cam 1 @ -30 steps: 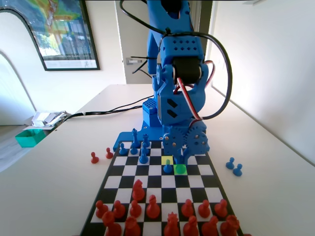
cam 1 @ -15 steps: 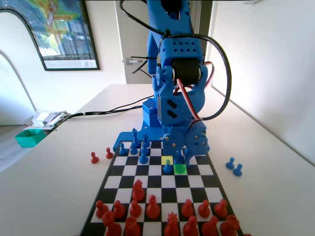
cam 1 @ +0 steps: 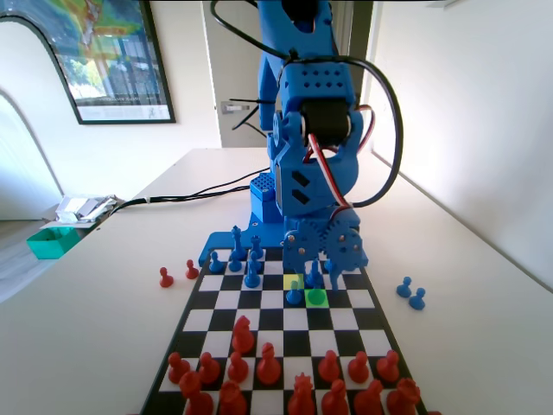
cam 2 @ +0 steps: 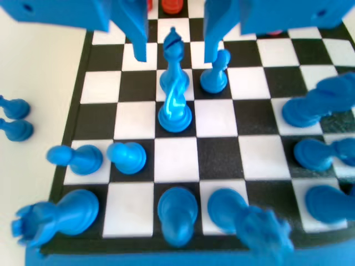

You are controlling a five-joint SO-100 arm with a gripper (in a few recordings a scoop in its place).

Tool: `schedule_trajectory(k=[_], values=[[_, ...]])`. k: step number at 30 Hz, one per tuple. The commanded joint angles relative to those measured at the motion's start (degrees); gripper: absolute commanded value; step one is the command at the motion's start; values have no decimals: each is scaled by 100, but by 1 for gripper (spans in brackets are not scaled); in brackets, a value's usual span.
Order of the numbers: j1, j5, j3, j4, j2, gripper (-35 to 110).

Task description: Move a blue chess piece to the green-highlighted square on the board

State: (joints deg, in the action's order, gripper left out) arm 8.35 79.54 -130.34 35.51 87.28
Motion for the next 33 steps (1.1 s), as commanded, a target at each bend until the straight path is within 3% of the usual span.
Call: schedule_trajectory(k=[1,13,21,33], values=[[9,-79,378,255,536,14],[-9,-149,1046,1389,1213,10],[-70,642,1318,2892,2487,1],[-598,1705,1310,4474,4658,1]])
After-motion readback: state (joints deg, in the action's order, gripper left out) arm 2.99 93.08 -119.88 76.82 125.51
